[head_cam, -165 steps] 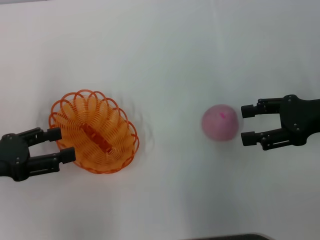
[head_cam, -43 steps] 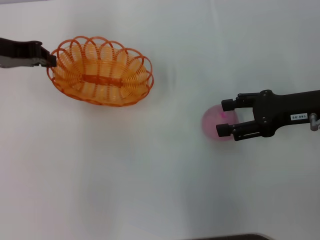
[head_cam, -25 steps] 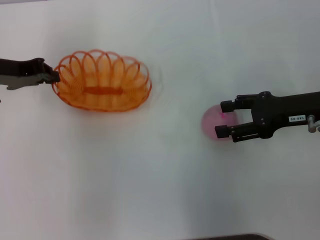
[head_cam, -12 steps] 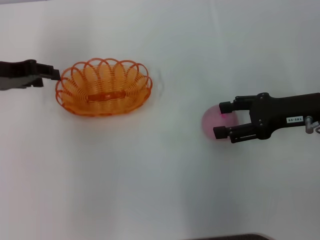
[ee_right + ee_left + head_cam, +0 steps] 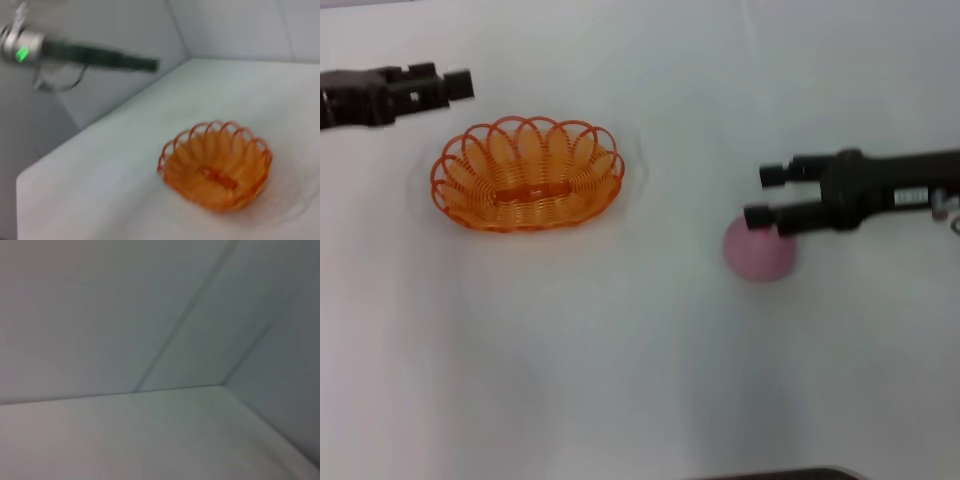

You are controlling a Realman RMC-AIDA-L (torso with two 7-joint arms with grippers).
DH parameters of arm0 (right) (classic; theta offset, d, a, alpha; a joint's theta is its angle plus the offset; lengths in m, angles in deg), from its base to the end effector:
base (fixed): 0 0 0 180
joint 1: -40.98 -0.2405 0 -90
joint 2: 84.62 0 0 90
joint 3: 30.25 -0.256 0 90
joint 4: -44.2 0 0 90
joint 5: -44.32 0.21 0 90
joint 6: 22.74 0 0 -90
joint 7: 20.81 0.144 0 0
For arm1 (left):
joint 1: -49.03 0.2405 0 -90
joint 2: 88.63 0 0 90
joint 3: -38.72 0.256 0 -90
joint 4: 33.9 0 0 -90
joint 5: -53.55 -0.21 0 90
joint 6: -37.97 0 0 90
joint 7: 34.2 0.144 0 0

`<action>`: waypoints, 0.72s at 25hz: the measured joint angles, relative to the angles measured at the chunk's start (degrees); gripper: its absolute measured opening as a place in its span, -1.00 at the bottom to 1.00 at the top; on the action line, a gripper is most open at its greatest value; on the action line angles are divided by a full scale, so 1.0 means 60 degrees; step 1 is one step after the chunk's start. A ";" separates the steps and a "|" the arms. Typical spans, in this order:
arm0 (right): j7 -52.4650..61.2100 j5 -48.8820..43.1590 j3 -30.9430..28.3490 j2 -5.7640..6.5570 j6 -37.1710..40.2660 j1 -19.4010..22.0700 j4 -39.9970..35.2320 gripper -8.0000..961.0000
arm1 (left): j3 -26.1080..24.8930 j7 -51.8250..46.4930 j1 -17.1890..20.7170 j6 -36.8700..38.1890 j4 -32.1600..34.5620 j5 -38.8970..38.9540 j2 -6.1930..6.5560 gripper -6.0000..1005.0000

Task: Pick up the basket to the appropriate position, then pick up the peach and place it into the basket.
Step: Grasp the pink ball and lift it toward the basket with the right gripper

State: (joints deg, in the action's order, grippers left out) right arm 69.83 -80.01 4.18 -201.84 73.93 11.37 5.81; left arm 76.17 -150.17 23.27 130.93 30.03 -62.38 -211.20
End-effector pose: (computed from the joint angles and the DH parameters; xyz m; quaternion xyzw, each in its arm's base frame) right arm 0.2818 0.3092 0.0135 -0.9238 0.3147 0.2086 0.0641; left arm -0.2406 0.3343 0.0613 -0.8725 -0.3848 -0.2554 0.1596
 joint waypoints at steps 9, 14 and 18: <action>0.2501 0.0382 0.0279 0.0403 0.0094 -0.1245 -0.0877 0.84 | -0.0211 0.2811 0.1287 0.1683 -0.0760 0.0465 -0.0300 0.66; 0.3959 0.0187 0.1150 0.0602 0.0643 -0.1690 -0.2572 0.84 | -0.0668 0.4048 0.1624 0.1781 -0.1604 0.0298 -0.0252 0.77; 0.4623 -0.1139 0.1440 0.0549 0.1672 -0.2149 -0.4304 0.84 | -0.0868 0.4813 0.1852 0.1826 -0.1807 0.0251 -0.0277 0.77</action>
State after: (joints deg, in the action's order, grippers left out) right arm 97.57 -86.84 12.82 -198.55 83.96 -1.52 -20.01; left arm 70.96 -121.29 34.38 141.89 19.19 -60.87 -212.87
